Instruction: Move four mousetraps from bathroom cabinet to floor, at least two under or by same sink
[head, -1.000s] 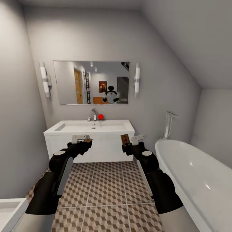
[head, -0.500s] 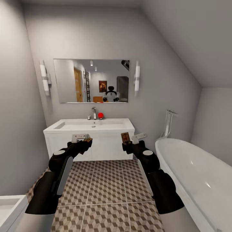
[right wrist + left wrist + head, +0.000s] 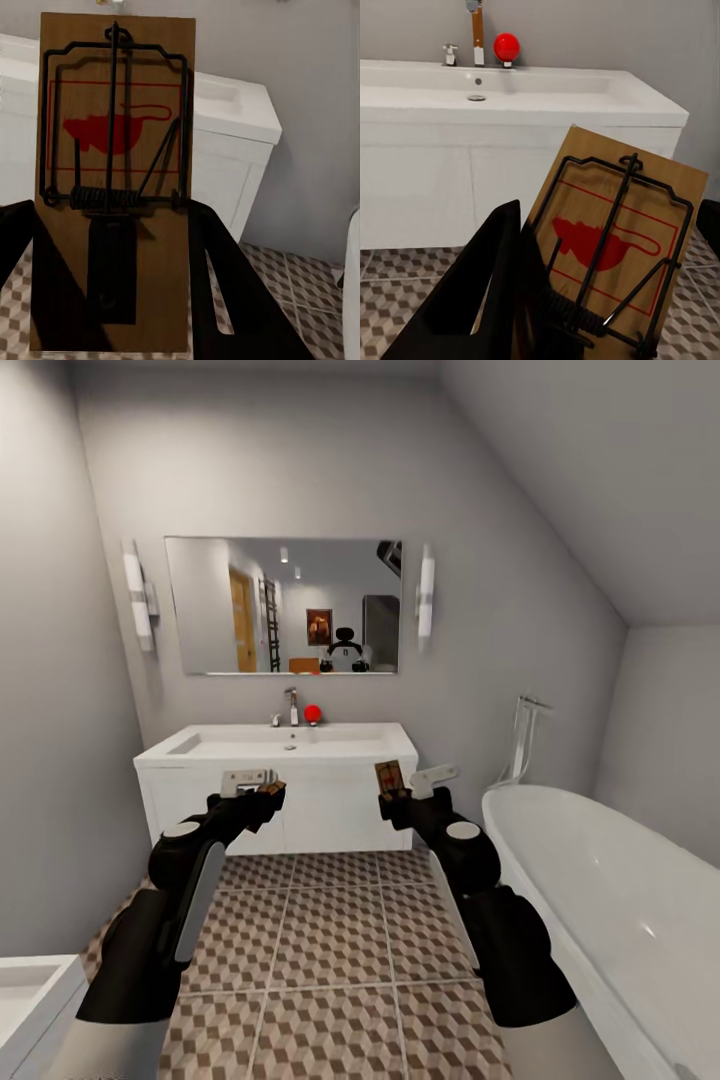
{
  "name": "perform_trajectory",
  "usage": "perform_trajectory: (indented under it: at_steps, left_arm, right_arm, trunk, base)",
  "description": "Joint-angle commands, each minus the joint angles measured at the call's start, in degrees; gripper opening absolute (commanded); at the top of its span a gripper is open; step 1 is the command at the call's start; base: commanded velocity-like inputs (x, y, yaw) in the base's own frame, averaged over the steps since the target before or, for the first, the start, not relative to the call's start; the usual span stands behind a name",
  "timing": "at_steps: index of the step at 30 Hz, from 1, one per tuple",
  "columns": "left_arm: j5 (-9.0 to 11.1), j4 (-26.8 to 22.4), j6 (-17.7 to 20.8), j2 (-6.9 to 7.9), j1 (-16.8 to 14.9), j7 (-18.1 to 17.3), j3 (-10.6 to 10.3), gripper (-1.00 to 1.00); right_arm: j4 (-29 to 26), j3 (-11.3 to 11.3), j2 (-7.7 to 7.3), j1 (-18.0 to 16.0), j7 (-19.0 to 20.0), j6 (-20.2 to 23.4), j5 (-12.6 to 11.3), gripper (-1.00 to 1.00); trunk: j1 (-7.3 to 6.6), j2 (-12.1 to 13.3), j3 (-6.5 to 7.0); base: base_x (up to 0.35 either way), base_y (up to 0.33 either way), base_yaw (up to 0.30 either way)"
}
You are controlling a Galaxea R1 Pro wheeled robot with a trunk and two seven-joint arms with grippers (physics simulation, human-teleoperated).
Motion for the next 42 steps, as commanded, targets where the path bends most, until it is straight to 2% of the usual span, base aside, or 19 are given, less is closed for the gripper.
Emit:
perform_trajectory:
  at_steps: [1, 10, 34, 38, 40, 42]
  left_arm:
    - [0.5, -0.2, 0.3, 0.00, -0.3, 0.5, 0.0, -1.00]
    - [0.5, -0.3, 0.5, 0.00, -1.4, 0.5, 0.0, -1.00]
    - [0.5, -0.4, 0.7, 0.44, -2.6, 0.5, 0.0, -1.00]
    - [0.5, -0.4, 0.5, 0.44, -3.0, 0.5, 0.0, -1.00]
    - [0.5, -0.4, 0.4, 0.44, -3.3, 0.5, 0.0, -1.00]
    - [0.5, -0.4, 0.3, 0.44, -3.7, 0.5, 0.0, -1.00]
  right_arm:
    - [-0.8, 0.2, -0.02, -0.1, -0.2, 0.4, 0.2, -1.00]
    - [-2.5, 0.1, -0.05, 0.0, -0.2, 0.6, 0.3, -1.00]
    - [-3.1, 0.3, -0.03, -0.1, -0.3, 0.6, 0.3, -1.00]
    - [-3.4, 0.5, -0.02, -0.1, -1.6, 0.3, 1.0, -1.00]
    - [-3.5, 0.7, -0.03, -0.1, -2.3, 0.2, 1.3, -1.00]
    - [-3.5, 2.1, -0.04, -0.1, -3.1, 0.0, 1.6, -1.00]
  trunk:
    - [0.22, -0.5, -0.26]
    - [2.20, -4.1, -1.87]
    - [7.47, -13.7, -6.18]
    - [8.35, -15.3, -6.90]
    - [8.79, -16.1, -7.26]
    - [9.23, -16.9, -7.62]
  base:
    - [0.000, 0.000, 0.000]
    - [0.000, 0.000, 0.000]
    - [0.000, 0.000, 0.000]
    - [0.000, 0.000, 0.000]
    - [0.000, 0.000, 0.000]
    - [0.000, 0.000, 0.000]
